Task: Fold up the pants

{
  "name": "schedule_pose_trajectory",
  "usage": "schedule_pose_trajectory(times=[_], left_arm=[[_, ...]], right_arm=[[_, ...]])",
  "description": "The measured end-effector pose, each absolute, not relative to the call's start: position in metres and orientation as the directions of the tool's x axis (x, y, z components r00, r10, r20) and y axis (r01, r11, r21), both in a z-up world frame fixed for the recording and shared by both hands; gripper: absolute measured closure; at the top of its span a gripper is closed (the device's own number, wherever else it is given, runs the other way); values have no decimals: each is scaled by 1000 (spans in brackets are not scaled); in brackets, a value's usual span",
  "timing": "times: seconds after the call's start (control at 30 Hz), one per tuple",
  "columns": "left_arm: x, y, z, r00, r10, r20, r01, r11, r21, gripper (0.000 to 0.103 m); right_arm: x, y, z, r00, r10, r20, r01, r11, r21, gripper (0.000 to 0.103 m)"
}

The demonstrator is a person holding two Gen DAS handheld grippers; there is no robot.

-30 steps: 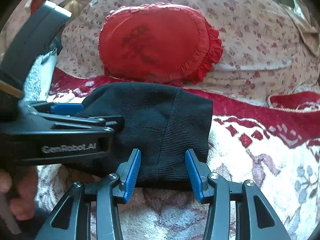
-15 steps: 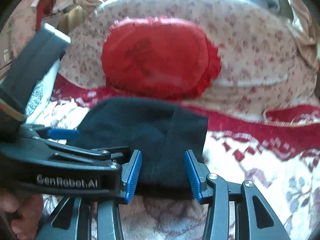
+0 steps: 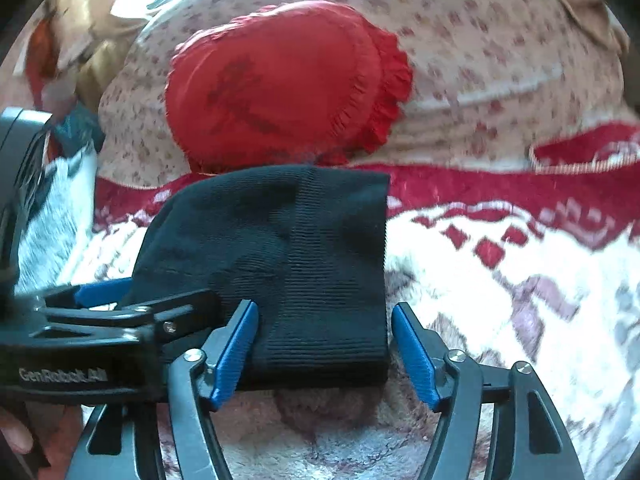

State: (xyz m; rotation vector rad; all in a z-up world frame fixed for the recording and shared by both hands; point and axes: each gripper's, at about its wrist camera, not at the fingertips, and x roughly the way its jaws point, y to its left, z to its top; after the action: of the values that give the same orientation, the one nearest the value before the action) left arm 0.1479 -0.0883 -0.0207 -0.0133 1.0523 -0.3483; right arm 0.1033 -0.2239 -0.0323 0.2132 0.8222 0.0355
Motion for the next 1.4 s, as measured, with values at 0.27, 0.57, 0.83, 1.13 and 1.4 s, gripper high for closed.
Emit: schedule_pose_trajectory(times=[0.27, 0.57, 0.83, 1.13, 1.4], left_arm=[[148, -89, -20, 447, -284, -848, 274, 946, -172, 1], [147, -87, -20, 448, -295, -844, 267, 945, -189, 1], [147, -87, -19, 447, -298, -843, 266, 945, -193, 1], [147, -86, -18, 447, -303, -841, 264, 944, -199, 1], [147, -86, -19, 447, -303, -841, 264, 944, -200, 1]], right_arm=[[103, -219, -31, 685, 90, -723, 46, 985, 167, 36], [103, -219, -32, 685, 90, -722, 46, 985, 167, 35], [103, -219, -32, 685, 90, -723, 45, 985, 165, 35], [103, -217, -29, 699, 41, -714, 33, 995, 90, 35], [104, -220, -30, 693, 50, -720, 37, 994, 104, 35]])
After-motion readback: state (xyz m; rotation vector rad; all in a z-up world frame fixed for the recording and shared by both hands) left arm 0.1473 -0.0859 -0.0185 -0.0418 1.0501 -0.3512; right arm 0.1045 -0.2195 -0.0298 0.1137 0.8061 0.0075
